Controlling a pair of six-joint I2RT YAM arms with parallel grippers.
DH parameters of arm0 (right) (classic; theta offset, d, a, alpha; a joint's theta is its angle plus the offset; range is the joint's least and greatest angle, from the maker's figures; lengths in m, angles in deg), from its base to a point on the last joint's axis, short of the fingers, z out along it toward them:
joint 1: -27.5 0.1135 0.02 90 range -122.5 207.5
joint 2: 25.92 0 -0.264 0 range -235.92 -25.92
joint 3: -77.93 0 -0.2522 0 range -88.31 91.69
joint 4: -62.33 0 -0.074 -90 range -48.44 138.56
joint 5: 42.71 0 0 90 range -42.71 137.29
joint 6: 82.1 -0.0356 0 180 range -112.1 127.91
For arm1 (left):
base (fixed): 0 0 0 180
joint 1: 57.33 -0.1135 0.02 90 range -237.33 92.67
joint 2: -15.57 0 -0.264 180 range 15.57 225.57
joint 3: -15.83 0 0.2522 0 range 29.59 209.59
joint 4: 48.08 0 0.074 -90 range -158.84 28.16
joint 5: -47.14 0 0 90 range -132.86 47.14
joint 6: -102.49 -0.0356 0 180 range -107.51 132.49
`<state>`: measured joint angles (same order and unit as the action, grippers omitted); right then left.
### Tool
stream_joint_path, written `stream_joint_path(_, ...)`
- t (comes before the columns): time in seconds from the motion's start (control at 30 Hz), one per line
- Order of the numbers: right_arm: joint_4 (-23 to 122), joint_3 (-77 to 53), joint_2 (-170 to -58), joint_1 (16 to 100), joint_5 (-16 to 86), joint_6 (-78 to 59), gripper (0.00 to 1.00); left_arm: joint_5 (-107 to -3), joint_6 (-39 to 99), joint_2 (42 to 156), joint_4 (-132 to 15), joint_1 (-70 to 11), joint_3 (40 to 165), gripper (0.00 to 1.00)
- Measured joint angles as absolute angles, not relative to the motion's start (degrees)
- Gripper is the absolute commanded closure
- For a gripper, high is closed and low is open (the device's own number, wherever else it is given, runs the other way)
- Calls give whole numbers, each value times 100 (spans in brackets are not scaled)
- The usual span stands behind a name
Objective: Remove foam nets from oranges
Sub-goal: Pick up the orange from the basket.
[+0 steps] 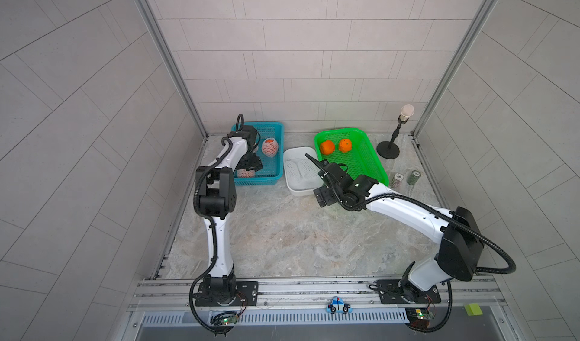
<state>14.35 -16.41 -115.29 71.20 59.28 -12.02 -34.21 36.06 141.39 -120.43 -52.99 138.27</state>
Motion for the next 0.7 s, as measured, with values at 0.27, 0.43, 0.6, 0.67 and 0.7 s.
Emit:
stream_joint_path(0.27, 1430, -1641, -11529, 7120, 5928, -1202, 0, -3507, 3643, 14664, -12017, -5299, 14048, 1)
stream_joint_path(0.43, 1430, -1641, -11529, 7111, 5928, -1202, 0, -3520, 3645, 14725, -12023, -5301, 14072, 6)
stream_joint_path(0.6, 1430, -1641, -11529, 7094, 5928, -1202, 0, -3504, 3648, 14725, -12025, -5299, 14089, 14)
stream_joint_path(0.67, 1430, -1641, -11529, 7087, 5928, -1200, 0, -3513, 3659, 14725, -12025, -5299, 14089, 20)
stream_joint_path(0.7, 1433, -1641, -11529, 7087, 5928, -1200, 0, -3517, 3648, 14725, -12027, -5299, 14089, 22)
